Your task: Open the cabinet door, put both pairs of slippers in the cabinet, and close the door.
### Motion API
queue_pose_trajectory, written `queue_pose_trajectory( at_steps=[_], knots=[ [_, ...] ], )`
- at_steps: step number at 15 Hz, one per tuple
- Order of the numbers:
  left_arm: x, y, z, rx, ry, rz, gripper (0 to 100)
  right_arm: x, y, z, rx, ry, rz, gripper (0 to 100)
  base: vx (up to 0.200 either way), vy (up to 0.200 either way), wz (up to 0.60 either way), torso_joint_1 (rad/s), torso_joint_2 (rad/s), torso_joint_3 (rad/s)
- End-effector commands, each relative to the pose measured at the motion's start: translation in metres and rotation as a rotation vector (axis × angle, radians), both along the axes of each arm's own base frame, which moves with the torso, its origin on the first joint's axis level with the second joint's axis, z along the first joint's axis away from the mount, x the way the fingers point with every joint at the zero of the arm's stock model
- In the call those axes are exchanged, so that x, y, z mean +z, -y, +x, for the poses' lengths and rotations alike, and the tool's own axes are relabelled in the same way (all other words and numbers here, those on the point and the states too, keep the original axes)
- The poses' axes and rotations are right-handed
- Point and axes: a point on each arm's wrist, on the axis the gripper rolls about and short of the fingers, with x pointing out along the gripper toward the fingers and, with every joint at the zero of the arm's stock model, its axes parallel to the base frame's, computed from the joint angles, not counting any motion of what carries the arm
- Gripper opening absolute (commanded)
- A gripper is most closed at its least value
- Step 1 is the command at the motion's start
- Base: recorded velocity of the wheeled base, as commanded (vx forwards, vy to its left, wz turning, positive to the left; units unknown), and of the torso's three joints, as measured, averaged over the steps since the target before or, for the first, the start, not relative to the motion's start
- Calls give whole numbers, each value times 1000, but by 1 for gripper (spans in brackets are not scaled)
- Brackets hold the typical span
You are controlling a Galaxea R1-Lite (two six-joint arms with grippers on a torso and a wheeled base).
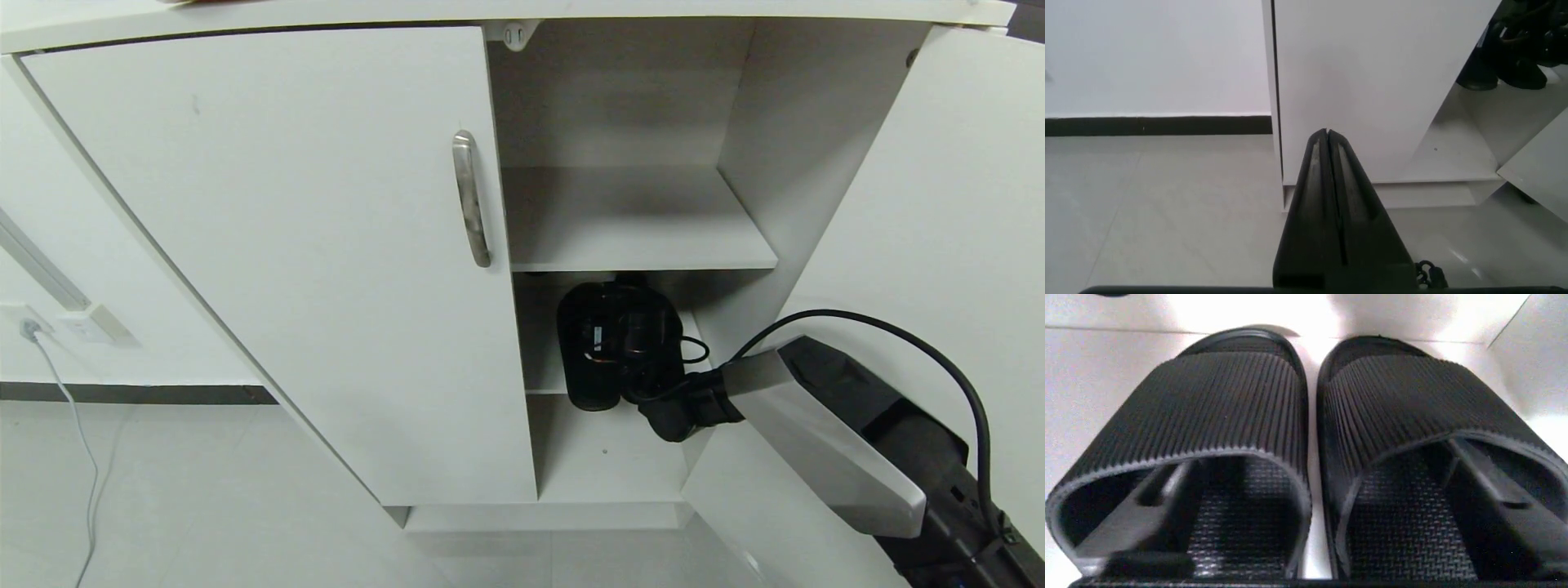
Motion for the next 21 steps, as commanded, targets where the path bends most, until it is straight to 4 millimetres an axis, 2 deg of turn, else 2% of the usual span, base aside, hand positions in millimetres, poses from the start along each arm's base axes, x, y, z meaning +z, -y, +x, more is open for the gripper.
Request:
queue_pose_trajectory(
  at_steps=[1,5,9,12,16,18,21],
  knots=[
    [0,0,0,1,-3,-1,0,3,0,-3,0,-2,-1,100,0,0,0,0,0,0],
    [0,0,0,1,-3,-1,0,11,6,-20,9,-6,-4,100,0,0,0,0,0,0],
    [0,0,0,1,-3,-1,0,19,9,-60,49,16,11,100,0,0,0,0,0,0],
    [0,0,0,-1,-3,4,0,19,17,-99,91,21,15,100,0,0,0,0,0,0],
    [0,0,0,-1,-1,4,0,20,19,-133,137,9,6,100,0,0,0,0,0,0],
    [0,0,0,-1,-3,4,0,22,19,-147,161,3,3,100,0,0,0,0,0,0],
    [0,0,0,-3,-3,4,0,23,15,-153,174,4,4,100,0,0,0,0,0,0]
  ],
)
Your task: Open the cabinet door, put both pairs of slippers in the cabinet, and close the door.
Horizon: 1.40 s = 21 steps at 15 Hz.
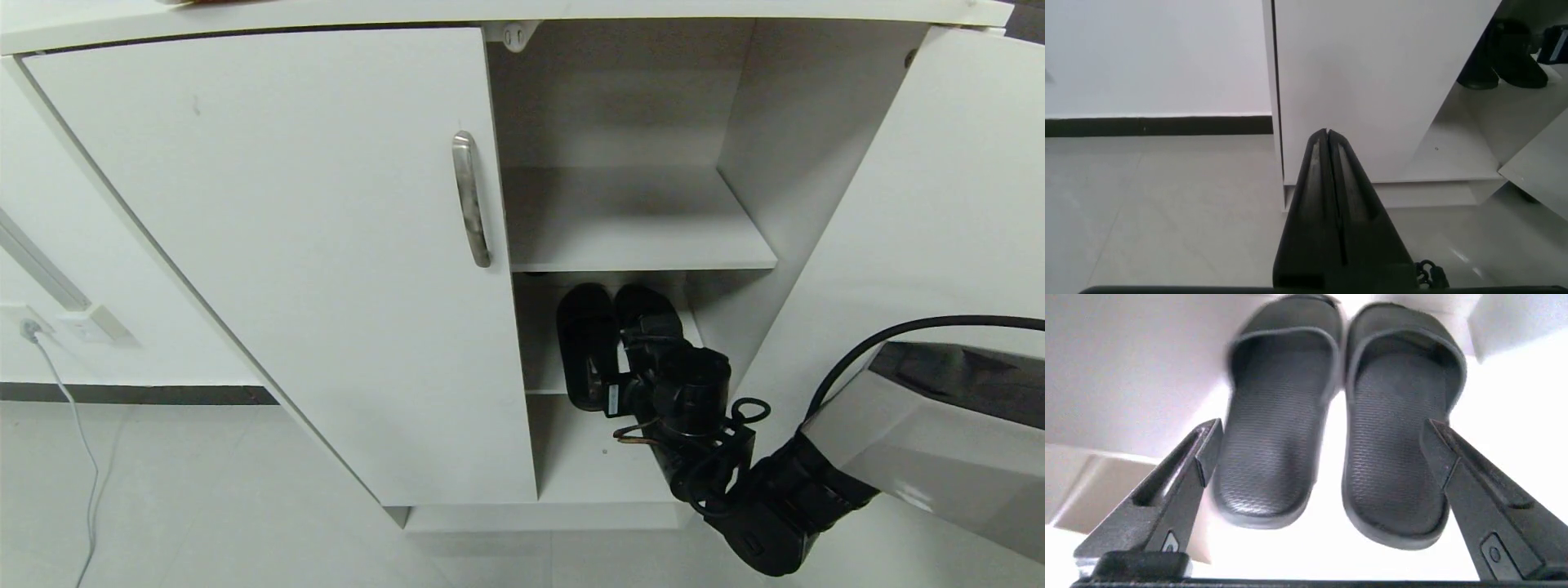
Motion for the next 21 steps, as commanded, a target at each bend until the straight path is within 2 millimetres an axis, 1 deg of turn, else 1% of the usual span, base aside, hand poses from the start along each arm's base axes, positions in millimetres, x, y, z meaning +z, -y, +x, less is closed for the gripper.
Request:
queue_pose_trajectory(
  at_steps=[1,3,5,7,13,17,21],
  knots=[
    [0,0,0,1,-2,-1,0,10,0,-6,9,18,17,100,0,0,0,0,0,0],
    [0,0,0,-1,-1,-1,0,10,-1,-11,19,12,10,100,-200,0,0,0,0,2],
    [0,0,0,-1,-2,-1,0,15,-4,-19,39,19,15,100,-200,0,0,5,0,0],
    [0,0,0,-1,-2,-1,0,16,-5,-22,47,19,15,100,-200,0,0,0,0,9],
    [0,0,0,1,-1,-1,0,13,-4,-26,52,7,2,100,0,0,0,0,0,0],
    [0,0,0,-1,-2,-1,0,20,1,-31,54,35,7,100,0,0,0,0,0,0],
    [0,0,0,-1,-2,1,0,19,2,-33,55,45,-3,100,0,0,0,0,0,0]
  ],
)
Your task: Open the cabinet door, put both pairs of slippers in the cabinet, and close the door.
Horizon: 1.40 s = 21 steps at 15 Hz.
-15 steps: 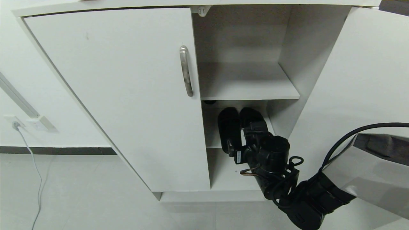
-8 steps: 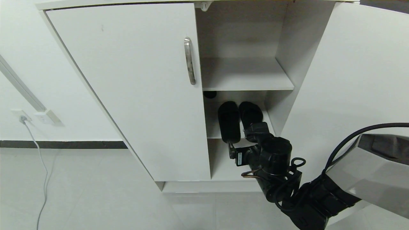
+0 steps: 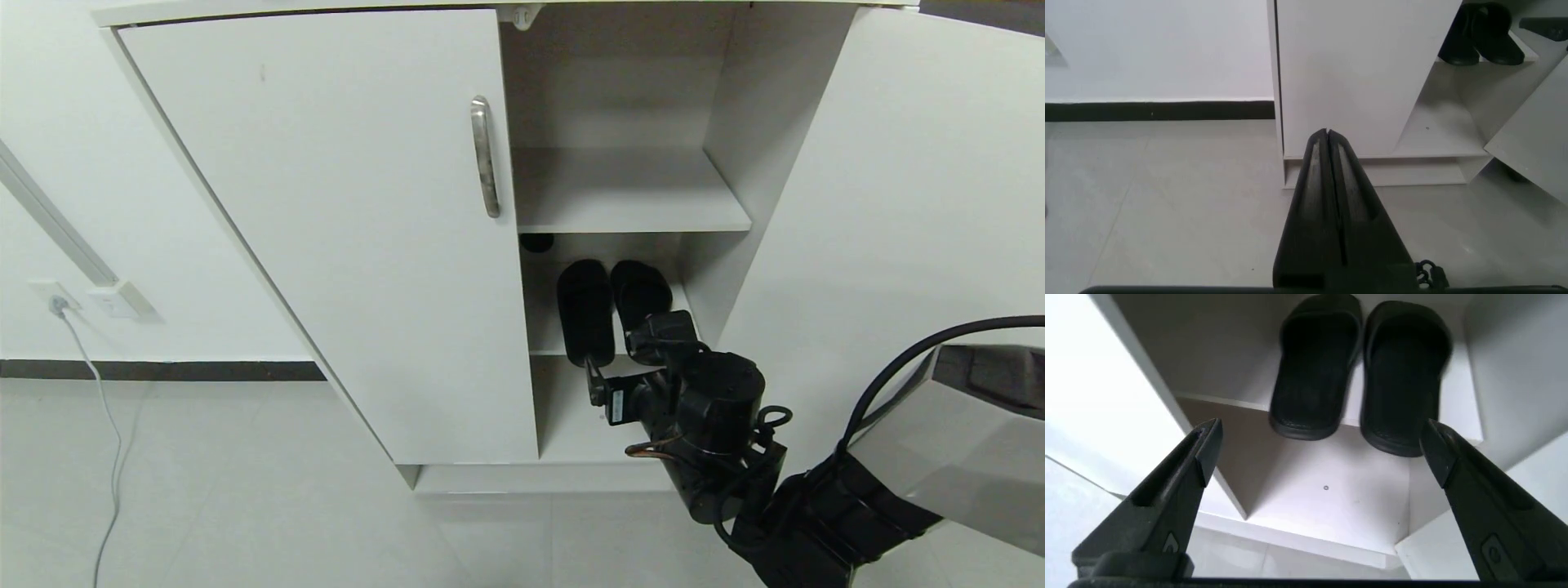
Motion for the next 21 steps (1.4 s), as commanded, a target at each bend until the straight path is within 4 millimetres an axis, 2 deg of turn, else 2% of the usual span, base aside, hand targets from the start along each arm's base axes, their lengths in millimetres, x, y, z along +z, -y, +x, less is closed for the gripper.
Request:
queue_pose_trajectory(
  at_steps=[1,5,14,21],
  knots=[
    [0,0,0,-1,-1,0,0,0,0,-1,2,0,-1,100,0,0,0,0,0,0],
    [0,0,0,-1,-1,0,0,-1,-2,-2,8,-2,-3,100,0,0,0,2,1,24],
    [0,0,0,-1,-2,3,0,-1,-1,-2,6,0,-20,100,0,0,0,1,2,178],
    [0,0,0,-1,-2,3,0,-6,0,-4,9,-14,-37,100,0,0,0,0,0,0]
  ],
)
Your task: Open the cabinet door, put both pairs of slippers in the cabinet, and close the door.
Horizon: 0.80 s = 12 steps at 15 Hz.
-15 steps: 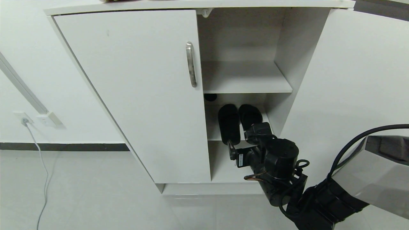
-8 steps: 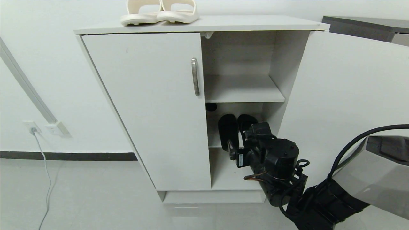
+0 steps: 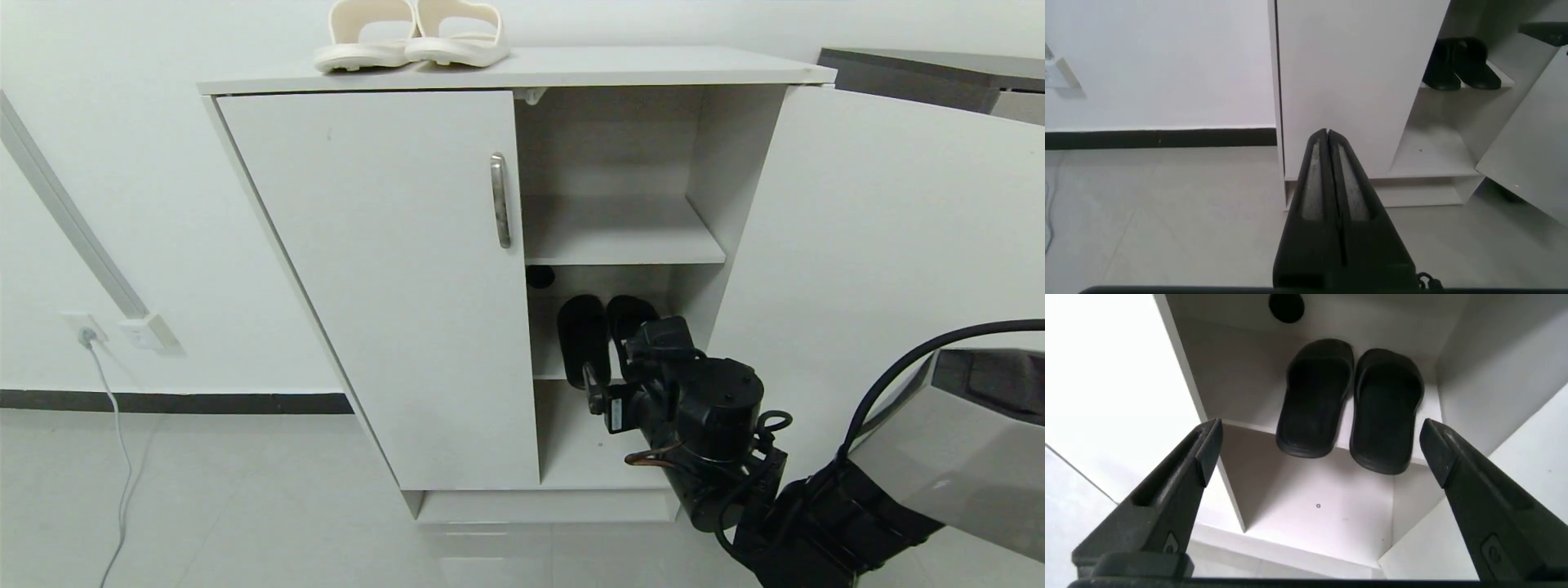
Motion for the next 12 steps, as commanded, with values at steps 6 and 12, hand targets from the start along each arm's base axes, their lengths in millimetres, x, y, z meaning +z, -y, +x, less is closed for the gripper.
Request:
queue_pose_trajectory(
  at_steps=[6,12],
  knots=[
    [0,0,0,-2,-1,-1,0,-2,-2,-2,7,-3,-6,100,0,167,0,4,3,2],
    [0,0,0,-2,-1,-1,0,-2,-4,-4,14,-2,-7,100,0,200,0,2,3,4]
  ],
)
